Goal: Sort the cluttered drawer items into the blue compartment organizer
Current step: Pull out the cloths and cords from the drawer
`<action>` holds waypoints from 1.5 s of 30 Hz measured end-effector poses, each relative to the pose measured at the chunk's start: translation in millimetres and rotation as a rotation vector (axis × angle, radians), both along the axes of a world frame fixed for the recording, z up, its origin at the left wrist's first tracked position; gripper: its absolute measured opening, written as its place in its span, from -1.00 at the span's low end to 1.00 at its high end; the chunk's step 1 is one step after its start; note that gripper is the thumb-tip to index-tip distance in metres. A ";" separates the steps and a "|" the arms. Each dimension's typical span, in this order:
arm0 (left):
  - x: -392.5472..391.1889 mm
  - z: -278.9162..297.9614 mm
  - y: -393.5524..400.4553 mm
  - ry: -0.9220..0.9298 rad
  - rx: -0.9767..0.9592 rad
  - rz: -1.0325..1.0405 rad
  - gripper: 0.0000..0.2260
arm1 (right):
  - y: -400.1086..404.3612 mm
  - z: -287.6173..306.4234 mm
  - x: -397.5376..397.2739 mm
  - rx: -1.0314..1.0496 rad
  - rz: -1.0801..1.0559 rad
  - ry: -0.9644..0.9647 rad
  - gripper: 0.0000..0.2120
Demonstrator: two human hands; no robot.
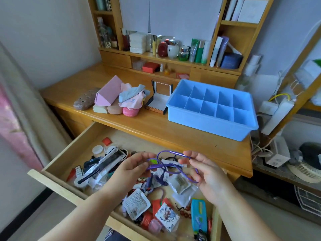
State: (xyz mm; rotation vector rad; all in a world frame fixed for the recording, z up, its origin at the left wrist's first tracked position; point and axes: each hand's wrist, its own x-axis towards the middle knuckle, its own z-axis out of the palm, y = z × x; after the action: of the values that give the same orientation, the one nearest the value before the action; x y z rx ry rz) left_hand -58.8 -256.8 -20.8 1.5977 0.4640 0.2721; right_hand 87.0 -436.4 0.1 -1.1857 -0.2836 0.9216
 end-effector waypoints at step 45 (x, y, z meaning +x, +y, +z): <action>76.9 127.9 33.1 -0.054 0.111 0.354 -0.91 | -11.3 -15.5 -10.4 -0.336 0.420 -0.276 -0.88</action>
State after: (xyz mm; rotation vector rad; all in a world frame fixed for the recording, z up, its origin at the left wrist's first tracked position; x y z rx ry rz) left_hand 18.0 -223.7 107.1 1.6060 0.7004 0.6158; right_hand 76.5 -447.8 -15.4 -1.6039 -0.6361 1.2014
